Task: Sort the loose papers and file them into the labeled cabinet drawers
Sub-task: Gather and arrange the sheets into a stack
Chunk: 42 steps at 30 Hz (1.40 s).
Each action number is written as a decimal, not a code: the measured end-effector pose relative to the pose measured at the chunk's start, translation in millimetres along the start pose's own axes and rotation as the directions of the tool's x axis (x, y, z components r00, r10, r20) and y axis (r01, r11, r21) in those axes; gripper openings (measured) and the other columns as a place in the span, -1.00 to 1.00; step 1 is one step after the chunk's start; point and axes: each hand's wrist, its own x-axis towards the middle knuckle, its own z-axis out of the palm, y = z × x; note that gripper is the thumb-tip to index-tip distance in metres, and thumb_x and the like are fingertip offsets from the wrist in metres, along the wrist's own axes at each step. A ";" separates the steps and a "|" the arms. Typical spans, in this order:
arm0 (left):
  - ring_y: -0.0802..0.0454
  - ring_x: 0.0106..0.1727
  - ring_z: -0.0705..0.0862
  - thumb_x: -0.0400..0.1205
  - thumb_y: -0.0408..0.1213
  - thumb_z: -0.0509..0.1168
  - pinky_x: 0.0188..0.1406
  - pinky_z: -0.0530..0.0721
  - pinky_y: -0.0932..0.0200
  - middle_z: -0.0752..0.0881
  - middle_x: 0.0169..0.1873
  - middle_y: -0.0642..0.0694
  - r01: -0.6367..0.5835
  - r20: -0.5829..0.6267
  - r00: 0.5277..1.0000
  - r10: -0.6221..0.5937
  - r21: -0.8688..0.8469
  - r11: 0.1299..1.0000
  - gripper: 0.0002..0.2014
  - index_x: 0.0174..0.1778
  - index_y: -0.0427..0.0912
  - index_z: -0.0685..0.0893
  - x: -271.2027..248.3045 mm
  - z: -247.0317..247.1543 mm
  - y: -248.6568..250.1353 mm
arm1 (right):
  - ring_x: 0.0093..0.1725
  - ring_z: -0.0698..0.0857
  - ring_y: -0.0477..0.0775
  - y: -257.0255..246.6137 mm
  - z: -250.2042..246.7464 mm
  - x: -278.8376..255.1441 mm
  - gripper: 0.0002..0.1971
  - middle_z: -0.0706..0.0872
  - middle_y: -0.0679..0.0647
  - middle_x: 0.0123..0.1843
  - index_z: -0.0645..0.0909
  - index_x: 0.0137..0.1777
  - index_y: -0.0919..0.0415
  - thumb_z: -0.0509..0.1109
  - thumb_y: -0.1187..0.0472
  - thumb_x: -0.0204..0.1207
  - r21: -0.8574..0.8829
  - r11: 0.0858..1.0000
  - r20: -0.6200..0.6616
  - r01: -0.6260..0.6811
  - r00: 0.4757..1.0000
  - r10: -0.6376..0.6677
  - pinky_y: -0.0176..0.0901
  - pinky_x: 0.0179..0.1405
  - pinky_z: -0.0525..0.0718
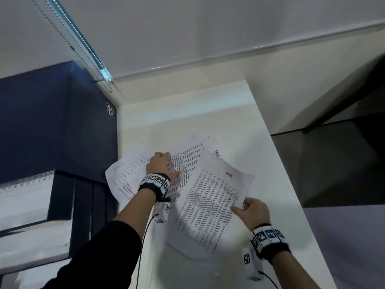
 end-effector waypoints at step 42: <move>-0.22 0.29 0.57 0.47 -0.12 0.54 0.25 0.56 0.00 0.49 0.29 -0.27 0.237 0.104 0.971 -0.213 -0.442 0.865 -0.33 0.44 -0.25 0.46 -130.0 50.1 -6.1 | -0.08 0.69 0.09 52.8 -16.2 -69.6 -0.75 0.78 0.13 0.05 0.68 0.16 0.26 0.51 0.26 0.51 0.294 0.940 -0.091 -0.171 0.974 0.205 -0.11 0.06 0.65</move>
